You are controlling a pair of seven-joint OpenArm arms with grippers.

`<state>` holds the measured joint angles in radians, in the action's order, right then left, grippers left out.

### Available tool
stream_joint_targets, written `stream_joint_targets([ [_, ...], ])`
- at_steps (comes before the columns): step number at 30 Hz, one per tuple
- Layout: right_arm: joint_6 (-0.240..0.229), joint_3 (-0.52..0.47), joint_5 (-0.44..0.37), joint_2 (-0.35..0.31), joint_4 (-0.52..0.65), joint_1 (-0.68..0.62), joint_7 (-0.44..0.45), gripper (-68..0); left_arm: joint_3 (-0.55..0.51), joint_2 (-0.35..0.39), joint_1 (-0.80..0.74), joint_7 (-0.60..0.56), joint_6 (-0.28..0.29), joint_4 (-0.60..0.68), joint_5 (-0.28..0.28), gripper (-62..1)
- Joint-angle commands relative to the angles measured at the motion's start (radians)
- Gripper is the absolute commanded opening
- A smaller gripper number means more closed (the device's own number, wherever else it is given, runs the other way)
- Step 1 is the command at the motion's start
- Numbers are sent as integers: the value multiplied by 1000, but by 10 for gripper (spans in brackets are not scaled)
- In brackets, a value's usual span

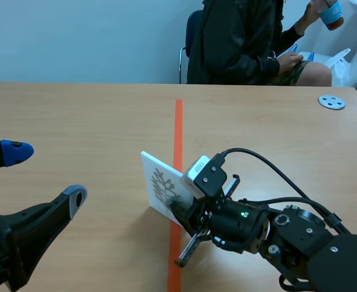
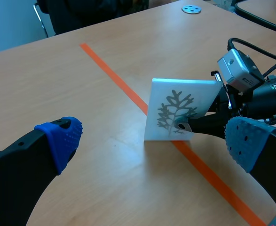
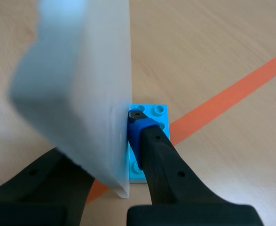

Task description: Sort the leaf by its shape. The table is split by an orange tape line. A compound leaf with several leaflets goes to the left side, a simple leaf with one blade goes to the right side. Return to the home posture when a red brick is placed on the table.

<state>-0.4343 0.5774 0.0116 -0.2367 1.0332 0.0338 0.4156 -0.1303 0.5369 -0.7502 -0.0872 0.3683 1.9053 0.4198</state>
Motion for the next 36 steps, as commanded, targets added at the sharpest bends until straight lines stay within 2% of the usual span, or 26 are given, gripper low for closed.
stream_joint_targets([
  [1, -8, -18, -11, -23, 40, 10, 21, -660, 7, -8, 3, -18, 1, 18, 3, 14],
  [9, -16, -162, -18, -57, 148, -41, 21, -660, 7, -7, 3, -18, 1, 18, 3, 14],
  [13, -51, -275, -28, -63, 198, -85, 20, -660, 7, -7, 3, -18, 1, 18, 3, 14],
  [17, -106, -402, -138, -63, 211, -118, 8, -660, 7, -7, 3, -18, 1, 18, 3, 14],
  [19, -114, -467, -207, -63, 211, -130, -19, -660, 7, -7, 3, -18, 1, 18, 3, 14],
  [22, -113, -565, -283, -63, 210, -137, -84, -660, 7, -7, 3, -18, 1, 18, 3, 14],
  [27, -100, -688, -335, -65, 209, -136, -162, -660, 7, -7, 3, -18, 1, 18, 3, 14],
  [32, -29, -715, -355, -82, 164, -111, -191, -660, 7, -7, 3, -18, 1, 18, 3, 14],
  [36, -22, -715, -365, -91, 68, -44, -193, -660, 7, -7, 3, -18, 1, 18, 3, 14],
])
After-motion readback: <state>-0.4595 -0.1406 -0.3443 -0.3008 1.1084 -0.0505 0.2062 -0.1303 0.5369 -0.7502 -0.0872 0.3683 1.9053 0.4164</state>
